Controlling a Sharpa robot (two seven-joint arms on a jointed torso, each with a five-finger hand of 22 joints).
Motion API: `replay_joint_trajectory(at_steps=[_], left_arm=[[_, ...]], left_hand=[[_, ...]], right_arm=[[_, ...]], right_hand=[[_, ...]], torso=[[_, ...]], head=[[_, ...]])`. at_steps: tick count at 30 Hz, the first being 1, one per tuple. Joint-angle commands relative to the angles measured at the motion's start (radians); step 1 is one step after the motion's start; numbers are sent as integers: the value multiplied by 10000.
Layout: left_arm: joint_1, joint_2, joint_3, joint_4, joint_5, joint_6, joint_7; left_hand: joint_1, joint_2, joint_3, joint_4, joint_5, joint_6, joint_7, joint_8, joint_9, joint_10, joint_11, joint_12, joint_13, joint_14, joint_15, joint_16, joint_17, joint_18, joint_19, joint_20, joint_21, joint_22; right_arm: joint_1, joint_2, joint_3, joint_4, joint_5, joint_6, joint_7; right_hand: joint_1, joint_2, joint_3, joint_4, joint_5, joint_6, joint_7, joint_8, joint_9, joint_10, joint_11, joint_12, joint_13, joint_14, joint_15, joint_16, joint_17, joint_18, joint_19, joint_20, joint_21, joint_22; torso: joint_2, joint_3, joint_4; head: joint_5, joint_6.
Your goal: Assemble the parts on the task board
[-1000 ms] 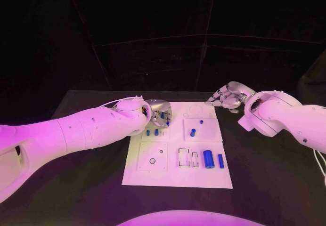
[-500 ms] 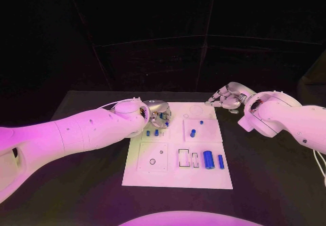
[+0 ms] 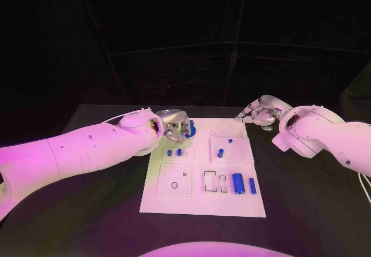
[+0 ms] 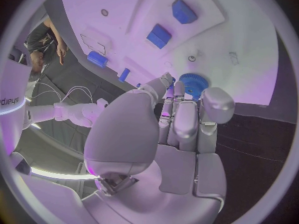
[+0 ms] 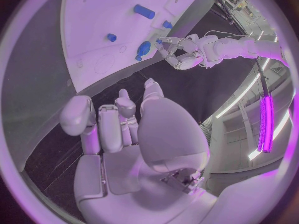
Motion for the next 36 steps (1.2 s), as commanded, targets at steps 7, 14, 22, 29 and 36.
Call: replay_joint_trajectory(at_steps=[7,14,22,29,36], left_arm=[[14,-642,35,319,408,415,-33],[12,-736,35,251,427,821,-145],[7,-734,29,172,430,967,-200],[1,-687,24,85,430,979,-239],[-11,-601,19,12,430,975,-253]], left_hand=[[-155,-140,78,-25,-77,96,-16,-104,-9,113,17,-131,-11,109,-52,11,-78,-79,4,-46,87,55],[-184,-192,81,-42,-82,102,-15,-135,-13,137,21,-177,-10,97,-50,-4,-132,-90,8,-41,129,104],[-207,-213,78,-43,-88,108,-15,-149,-14,151,22,-200,-9,91,-48,-12,-159,-87,0,-39,117,97],[-207,-213,78,-43,-88,108,-15,-149,-14,151,22,-200,-9,91,-48,-12,-159,-87,0,-39,117,97],[-210,-215,82,-45,-89,109,-15,-156,-14,158,22,-209,-8,92,-48,-2,-146,-90,2,-38,128,110]], right_arm=[[19,-13,4,-16,-37,1,61],[19,-2,4,-34,-37,9,61],[19,-26,3,-30,-37,10,46],[19,-21,3,-22,-37,9,45],[19,-9,3,-24,-37,11,47]], right_hand=[[52,72,-52,18,34,-23,-30,55,-2,-26,-26,49,9,404,-43,-10,6,129,-45,-9,-20,5],[52,72,-52,18,34,-23,-30,55,-2,-26,-26,49,9,404,-43,-10,6,129,-45,-9,-20,5],[52,72,-52,18,34,-23,-30,55,-2,-26,-26,49,9,404,-43,-10,6,129,-45,-9,-20,5],[52,72,-52,18,34,-23,-30,55,-2,-26,-26,49,9,404,-43,-10,6,129,-45,-9,-20,5],[52,72,-52,18,34,-23,-30,55,-2,-26,-26,49,9,404,-43,-10,6,129,-45,-9,-20,5]], torso=[[10,5,-7],[24,3,-24],[26,11,-34],[17,10,-20],[26,5,-26]], head=[[27,-16],[77,-15],[101,-49],[113,-57],[134,-82]])
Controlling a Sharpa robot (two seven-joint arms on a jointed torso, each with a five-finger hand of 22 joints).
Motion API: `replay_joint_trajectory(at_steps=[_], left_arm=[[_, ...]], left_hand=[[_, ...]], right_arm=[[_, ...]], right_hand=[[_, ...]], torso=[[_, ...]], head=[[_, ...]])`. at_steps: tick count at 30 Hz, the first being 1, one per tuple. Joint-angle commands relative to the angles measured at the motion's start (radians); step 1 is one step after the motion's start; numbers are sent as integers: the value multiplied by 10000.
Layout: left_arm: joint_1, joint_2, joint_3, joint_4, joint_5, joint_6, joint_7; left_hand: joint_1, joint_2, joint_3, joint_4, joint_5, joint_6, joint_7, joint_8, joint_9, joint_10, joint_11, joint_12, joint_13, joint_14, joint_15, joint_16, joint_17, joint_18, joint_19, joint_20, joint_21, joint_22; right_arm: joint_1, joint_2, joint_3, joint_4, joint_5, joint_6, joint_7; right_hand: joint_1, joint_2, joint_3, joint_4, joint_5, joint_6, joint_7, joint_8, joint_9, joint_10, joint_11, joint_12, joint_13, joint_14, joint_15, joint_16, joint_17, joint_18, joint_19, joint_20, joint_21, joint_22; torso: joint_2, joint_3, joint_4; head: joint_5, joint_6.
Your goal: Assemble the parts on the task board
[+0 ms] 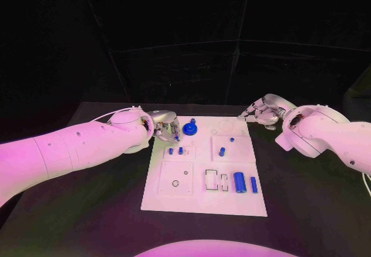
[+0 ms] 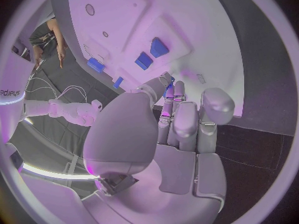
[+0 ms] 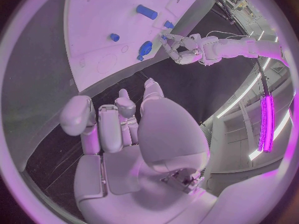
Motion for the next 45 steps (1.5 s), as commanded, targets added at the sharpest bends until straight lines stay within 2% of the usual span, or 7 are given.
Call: replay_joint_trajectory(at_steps=[1,28,41,45], left_arm=[[0,56,3,-24,48,109,-50],[-20,213,-5,-95,48,342,-197],[-20,187,-5,-2,48,148,-229],[-19,187,-5,-19,48,151,-282]], left_hand=[[-53,-57,55,-19,-50,59,4,-48,-11,52,-13,-41,-7,93,-49,-3,6,-91,2,-38,45,9],[-27,-68,112,-75,-72,52,9,-114,-19,75,-10,-129,-5,83,-47,1,-36,-95,-5,-35,71,51],[-25,-64,146,-106,-81,112,-8,-124,-10,140,-23,-163,7,80,-55,15,-48,-101,-2,-38,110,99],[-93,-123,166,-120,-92,-12,47,-256,-50,49,28,-307,-13,70,-24,21,-88,-104,-19,-25,101,108]], right_arm=[[19,10,5,12,-36,9,55],[19,31,5,-2,-36,38,52],[19,53,5,-22,-36,56,39],[19,56,5,-27,-36,52,33]], right_hand=[[52,72,-53,17,37,-23,-30,55,-1,-26,-26,50,11,404,-43,-10,9,128,-45,-9,-20,6],[61,83,-63,20,30,-10,-35,75,1,-18,-30,61,18,405,-46,-10,13,128,-41,-12,-18,12],[61,83,-63,20,30,-10,-35,75,1,-18,-30,61,18,405,-46,-10,13,128,-41,-12,-18,12],[61,83,-63,20,30,-10,-35,75,1,-18,-30,61,18,405,-46,-10,13,128,-41,-12,-18,12]], torso=[[5,-3,-1],[-6,-1,-1],[-3,-2,6],[-6,1,5]], head=[[-2,-16],[-30,-69],[-35,-80],[-35,-76]])
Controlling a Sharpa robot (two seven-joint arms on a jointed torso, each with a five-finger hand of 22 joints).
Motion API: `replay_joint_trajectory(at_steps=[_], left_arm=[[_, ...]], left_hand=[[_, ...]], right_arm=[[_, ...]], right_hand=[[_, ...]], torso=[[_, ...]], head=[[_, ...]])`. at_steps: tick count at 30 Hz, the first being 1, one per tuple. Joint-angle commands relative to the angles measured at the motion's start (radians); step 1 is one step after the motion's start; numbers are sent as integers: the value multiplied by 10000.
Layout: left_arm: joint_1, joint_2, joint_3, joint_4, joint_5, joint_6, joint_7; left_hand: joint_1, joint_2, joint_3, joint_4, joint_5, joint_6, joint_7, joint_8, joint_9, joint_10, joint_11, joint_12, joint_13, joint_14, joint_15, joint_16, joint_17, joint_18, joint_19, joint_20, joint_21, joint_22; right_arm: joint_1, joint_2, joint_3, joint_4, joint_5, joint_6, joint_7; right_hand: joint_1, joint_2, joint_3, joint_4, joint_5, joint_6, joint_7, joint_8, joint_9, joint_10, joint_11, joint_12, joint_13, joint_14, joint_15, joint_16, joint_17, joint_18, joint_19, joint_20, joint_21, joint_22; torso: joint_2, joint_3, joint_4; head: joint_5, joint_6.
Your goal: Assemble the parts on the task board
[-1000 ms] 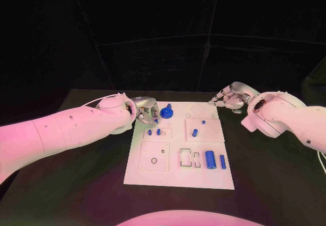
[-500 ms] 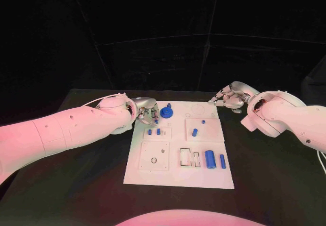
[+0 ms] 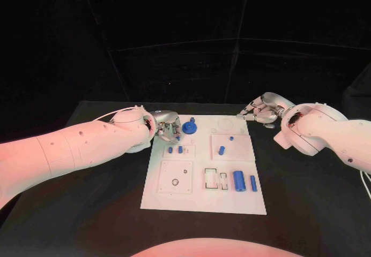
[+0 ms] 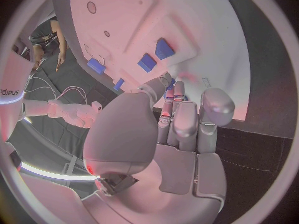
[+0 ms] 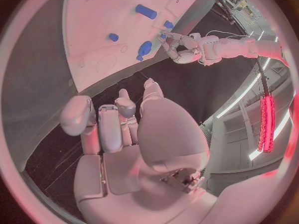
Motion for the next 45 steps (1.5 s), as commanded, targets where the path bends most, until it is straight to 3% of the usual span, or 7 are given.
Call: replay_joint_trajectory(at_steps=[1,24,28,34,39,41,45], left_arm=[[7,-3,0,-4,24,-19,-119],[8,-37,0,-22,24,39,-195],[7,-180,2,64,51,-86,-145],[12,-566,18,265,661,-742,281],[46,-964,34,258,3357,-1814,1614],[63,-1098,35,240,5335,-2207,2413],[79,-1271,33,275,8594,-2201,3694]], left_hand=[[-69,-96,66,-19,-56,-146,72,-135,-50,-71,66,-119,-15,64,-7,8,-54,-105,-25,-16,13,8],[-207,-269,114,-64,-57,-563,233,-579,-100,-317,232,-510,-24,20,129,2,-243,-90,-95,103,-87,-31],[-223,-315,122,-86,-60,-674,262,-681,-110,-394,264,-596,-27,9,154,-1,-290,-83,-113,124,-116,-46],[-402,-512,-90,-77,-93,-1215,288,-1058,-103,-1045,358,-1026,-65,-52,221,-72,-547,28,-303,194,-643,-492],[-417,-340,-291,-41,-21,-955,383,-986,-49,-1240,466,-1095,-21,-337,299,-619,-1527,277,-818,285,-1998,-1649],[-290,-144,-150,-84,39,-670,480,-876,-33,-1269,555,-1094,-31,-968,368,-1618,-3097,552,-1566,351,-3614,-2998],[-256,72,49,-70,115,-500,461,-811,-40,-898,496,-869,21,-1400,347,-2319,-4129,595,-1794,358,-3948,-3214]], right_arm=[[19,6,4,2,-35,43,34],[19,-19,4,-9,-35,38,19],[19,-25,4,-46,-107,54,117],[16,13,2,-146,-1098,472,527],[7,94,-2,-151,-2763,862,766],[-2,131,-3,-134,-3403,987,797],[-57,196,-6,-86,-4477,1139,832]], right_hand=[[21,43,-63,21,33,-10,-35,32,1,-18,-30,62,10,405,-46,-10,16,129,-41,-12,-18,12],[29,48,-73,21,26,-14,-35,40,0,-119,-32,-55,-147,387,-49,-73,-70,145,-77,-13,-65,-82],[754,217,76,-224,-309,25,-43,122,-1,-2063,-35,-2646,-2906,160,-79,-701,-787,225,-276,-39,-345,-565],[2096,379,278,-585,-1108,184,62,52,-43,-2551,112,-5762,-5319,115,4,-1371,-1519,234,-249,33,-429,-671],[2796,343,388,-827,-1515,421,87,-86,-56,-2157,146,-7320,-6676,196,73,-1299,-1406,210,-158,102,-325,-489],[2944,334,415,-870,-1562,535,47,-185,-61,-2018,135,-7656,-7000,204,74,-1292,-1394,206,-145,106,-300,-451],[3110,334,462,-910,-1624,677,-8,-362,-67,-1815,137,-8060,-7425,213,85,-1280,-1375,208,-138,95,-276,-414]], torso=[[0,4,-1],[2,-1,1],[-6,-6,5],[-16,-5,2],[-12,9,-9],[-13,12,-3],[-10,1,6]], head=[[5,1],[-5,-10],[-1,-7],[-13,22],[-81,66],[-140,95],[-303,139]])
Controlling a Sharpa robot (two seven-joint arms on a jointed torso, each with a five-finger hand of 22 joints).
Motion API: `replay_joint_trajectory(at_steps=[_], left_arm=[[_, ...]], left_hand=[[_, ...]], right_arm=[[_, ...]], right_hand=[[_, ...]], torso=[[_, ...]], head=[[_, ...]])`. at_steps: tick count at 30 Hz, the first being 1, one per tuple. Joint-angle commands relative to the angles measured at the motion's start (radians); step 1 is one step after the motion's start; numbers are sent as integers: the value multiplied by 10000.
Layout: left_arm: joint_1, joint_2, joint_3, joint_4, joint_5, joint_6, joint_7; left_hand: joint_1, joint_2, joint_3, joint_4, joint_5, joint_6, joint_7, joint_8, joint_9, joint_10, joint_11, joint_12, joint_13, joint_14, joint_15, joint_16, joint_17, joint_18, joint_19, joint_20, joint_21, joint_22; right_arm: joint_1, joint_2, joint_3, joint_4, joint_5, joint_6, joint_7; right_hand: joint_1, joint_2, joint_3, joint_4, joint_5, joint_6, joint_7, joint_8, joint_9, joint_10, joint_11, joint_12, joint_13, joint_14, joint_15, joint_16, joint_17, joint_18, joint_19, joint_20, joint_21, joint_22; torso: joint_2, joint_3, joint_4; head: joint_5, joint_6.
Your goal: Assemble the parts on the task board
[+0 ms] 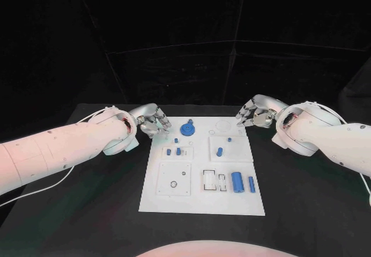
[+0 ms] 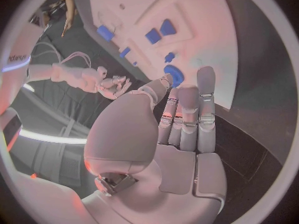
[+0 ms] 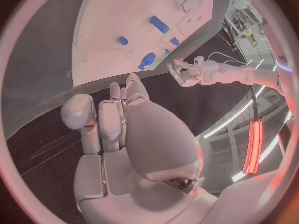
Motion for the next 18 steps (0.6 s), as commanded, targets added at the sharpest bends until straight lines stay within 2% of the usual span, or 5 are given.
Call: replay_joint_trajectory(at_steps=[1,5,7,11,18], left_arm=[[30,-96,10,57,5879,-435,2450],[35,-160,-1,117,8788,568,3190],[36,-183,-6,132,9753,931,3473],[36,-221,-15,157,10341,1136,3684],[34,-272,-25,252,10621,1339,3724]], left_hand=[[-7,163,152,21,68,68,-44,68,-6,317,-73,200,41,-359,-42,-513,-727,127,-185,-9,-242,-154],[115,407,399,-56,180,105,-62,85,-13,837,-183,556,134,-716,-104,-866,-1048,139,-430,-61,-517,-311],[39,372,385,-81,189,172,-83,138,-6,892,-210,652,148,-810,-111,-962,-1126,133,-504,-82,-631,-383],[-5,335,373,-113,190,160,-67,147,-14,858,-200,686,143,-906,-97,-1031,-1183,123,-574,-80,-721,-437],[-54,291,358,-174,194,57,30,130,-31,736,-124,718,122,-1049,-46,-1086,-1248,106,-680,-50,-838,-503]], right_arm=[[-47,63,-3,67,-2285,553,340],[-163,158,-5,120,-3079,581,424],[-239,234,-6,127,-3406,622,454],[-314,357,-9,63,-3665,712,470],[-459,553,-11,-79,-3808,903,487]], right_hand=[[135,-4,4,-68,-62,134,-25,-104,-14,123,-12,-228,-245,216,70,62,21,38,24,18,53,19],[283,7,90,-99,-293,232,-39,-304,-18,291,-2,-573,-643,227,82,70,32,36,13,33,56,20],[346,5,177,-101,-518,261,-16,-444,-17,368,17,-771,-882,239,109,95,61,34,13,49,64,32],[349,-28,217,-87,-543,263,37,-544,-19,348,68,-926,-1052,243,138,109,78,30,12,74,71,42],[357,-75,301,-75,-540,259,89,-695,-17,277,136,-1163,-1324,243,194,127,95,59,-67,124,-10,-116]], torso=[[10,-15,0],[21,-9,-7],[19,-12,6],[21,-4,-6],[24,-6,-7]], head=[[-198,63],[-329,150],[-409,173],[-437,188],[-461,190]])
